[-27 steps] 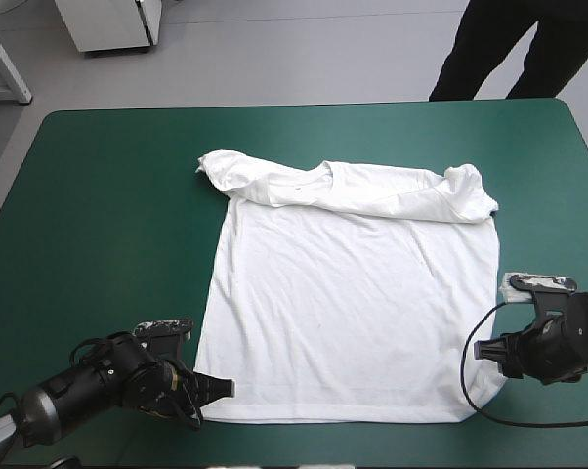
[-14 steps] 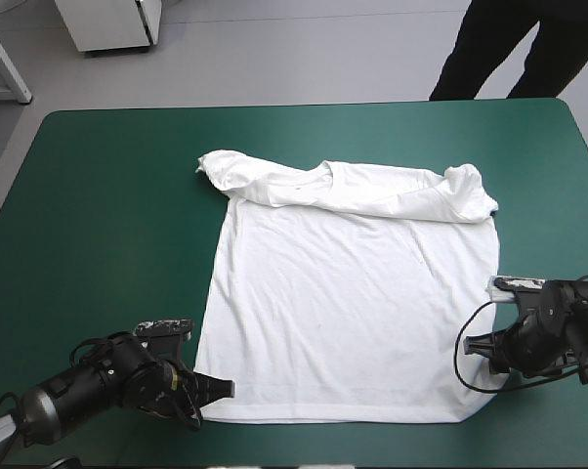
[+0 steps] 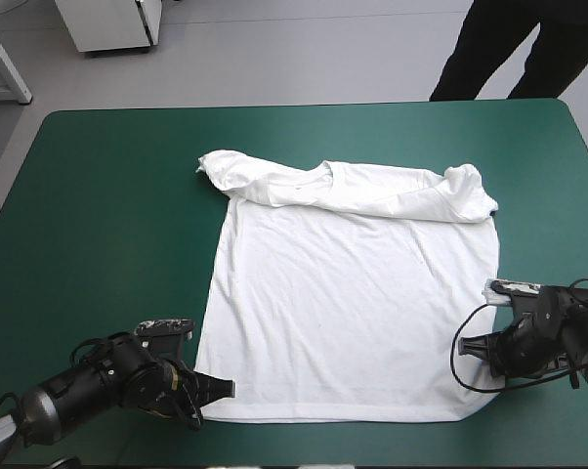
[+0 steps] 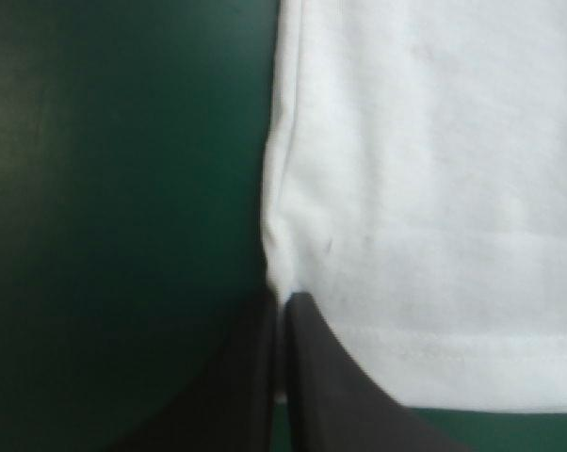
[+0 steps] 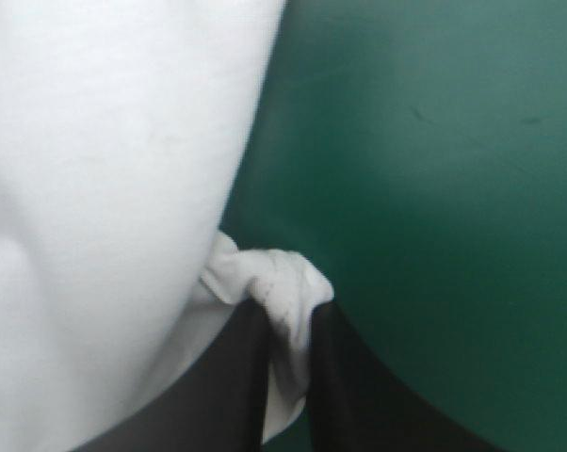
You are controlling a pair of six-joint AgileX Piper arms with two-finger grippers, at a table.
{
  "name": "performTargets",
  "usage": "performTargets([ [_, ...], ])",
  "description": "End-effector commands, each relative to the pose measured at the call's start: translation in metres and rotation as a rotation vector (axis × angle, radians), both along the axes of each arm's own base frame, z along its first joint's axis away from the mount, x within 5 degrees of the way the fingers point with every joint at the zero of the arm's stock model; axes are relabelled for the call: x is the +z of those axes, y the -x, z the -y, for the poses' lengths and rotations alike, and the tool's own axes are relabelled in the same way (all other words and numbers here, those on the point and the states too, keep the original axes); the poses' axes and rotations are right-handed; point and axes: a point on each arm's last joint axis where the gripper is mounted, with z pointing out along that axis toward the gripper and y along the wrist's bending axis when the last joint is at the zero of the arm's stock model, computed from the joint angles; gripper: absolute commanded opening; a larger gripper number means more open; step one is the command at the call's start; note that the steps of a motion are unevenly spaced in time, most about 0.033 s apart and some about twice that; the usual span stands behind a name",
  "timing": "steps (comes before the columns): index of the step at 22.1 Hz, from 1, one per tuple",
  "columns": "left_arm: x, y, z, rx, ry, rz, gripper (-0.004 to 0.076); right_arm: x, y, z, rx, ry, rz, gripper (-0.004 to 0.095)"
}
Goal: Fold the cloth
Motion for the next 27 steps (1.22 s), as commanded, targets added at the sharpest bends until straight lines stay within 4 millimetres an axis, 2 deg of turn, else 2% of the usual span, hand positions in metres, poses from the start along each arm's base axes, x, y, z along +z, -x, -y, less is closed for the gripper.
performTargets([
  [1,0.002,-0.005,0.005,-0.016,0.035,0.067,-0.0022,-0.013,0.002,-0.005,-0.011,-0.052,-0.018,-0.0008],
  [4,0.003,-0.007,0.004,-0.025,0.025,0.079,-0.0022,-0.011,0.004,-0.005,-0.006,-0.054,-0.052,-0.0013],
  [6,0.006,-0.008,0.004,-0.033,0.011,0.086,-0.0022,-0.003,0.005,-0.005,-0.002,-0.059,-0.047,-0.0012],
  [7,0.010,-0.010,0.004,-0.037,0.003,0.092,-0.0022,0.003,0.004,-0.005,0.000,-0.059,-0.027,-0.0012],
  [8,0.022,-0.015,0.006,-0.061,-0.018,0.118,-0.0022,0.024,0.003,-0.008,-0.006,-0.082,0.048,-0.0012],
  [9,0.028,-0.017,0.007,-0.084,-0.028,0.135,-0.0022,0.035,0.003,-0.009,-0.008,-0.094,0.093,-0.0012],
  [10,0.049,-0.026,0.010,-0.138,-0.045,0.195,-0.0022,0.063,0.001,-0.011,-0.005,-0.121,0.194,-0.0012],
  [11,0.058,-0.029,0.011,-0.149,-0.057,0.225,-0.0022,0.075,0.000,-0.012,-0.002,-0.127,0.232,-0.0012],
  [13,0.106,-0.043,0.013,-0.166,-0.076,0.356,-0.0022,0.132,0.002,-0.014,0.028,-0.143,0.391,-0.0012],
  [14,0.118,-0.045,0.013,-0.169,-0.085,0.386,-0.0022,0.148,0.002,-0.014,0.034,-0.146,0.434,-0.0012],
  [15,0.141,-0.048,0.011,-0.168,-0.098,0.435,-0.0022,0.181,0.003,-0.015,0.046,-0.146,0.530,-0.0012],
  [16,0.153,-0.049,0.009,-0.157,-0.102,0.464,-0.0022,0.197,0.004,-0.015,0.051,-0.144,0.583,-0.0012],
  [17,0.178,-0.052,0.005,-0.156,-0.123,0.535,-0.0022,0.228,0.007,-0.016,0.061,-0.153,0.683,-0.0012],
  [18,0.193,-0.053,0.003,-0.165,-0.132,0.584,-0.0022,0.244,0.011,-0.017,0.071,-0.159,0.739,-0.0012],
  [20,0.249,-0.052,-0.006,-0.170,-0.126,0.773,-0.0022,0.294,0.024,-0.018,0.100,-0.150,0.912,-0.0012],
  [22,0.290,-0.050,-0.011,-0.192,-0.126,0.906,-0.0022,0.329,0.033,-0.019,0.120,-0.149,1.035,-0.0012],
  [25,0.329,-0.050,-0.012,-0.226,-0.131,1.025,-0.0022,0.361,0.042,-0.021,0.158,-0.156,1.152,-0.0012],
  [27,0.353,-0.051,-0.012,-0.247,-0.136,1.095,-0.0022,0.376,0.045,-0.023,0.171,-0.164,1.199,-0.0012],
])
